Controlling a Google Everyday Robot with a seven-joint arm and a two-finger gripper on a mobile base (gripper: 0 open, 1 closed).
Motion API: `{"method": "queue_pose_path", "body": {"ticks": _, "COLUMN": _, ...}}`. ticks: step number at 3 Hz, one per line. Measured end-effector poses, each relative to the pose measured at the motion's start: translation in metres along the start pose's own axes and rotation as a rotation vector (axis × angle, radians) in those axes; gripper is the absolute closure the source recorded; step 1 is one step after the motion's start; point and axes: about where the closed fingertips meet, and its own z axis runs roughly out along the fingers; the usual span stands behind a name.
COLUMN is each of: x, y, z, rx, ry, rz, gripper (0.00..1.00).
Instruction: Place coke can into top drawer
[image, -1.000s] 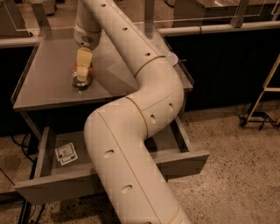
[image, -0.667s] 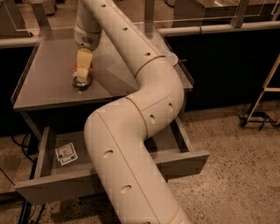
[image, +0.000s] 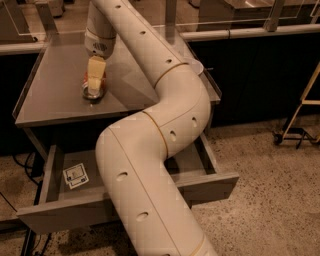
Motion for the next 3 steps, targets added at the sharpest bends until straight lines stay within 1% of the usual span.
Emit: {"method": "queue_pose_path", "body": {"ticks": 3, "x": -0.0007, "y": 0.0052, "z": 0.0067, "rx": -0.028, "ry": 0.012, "rz": -0.007, "gripper": 0.0}}
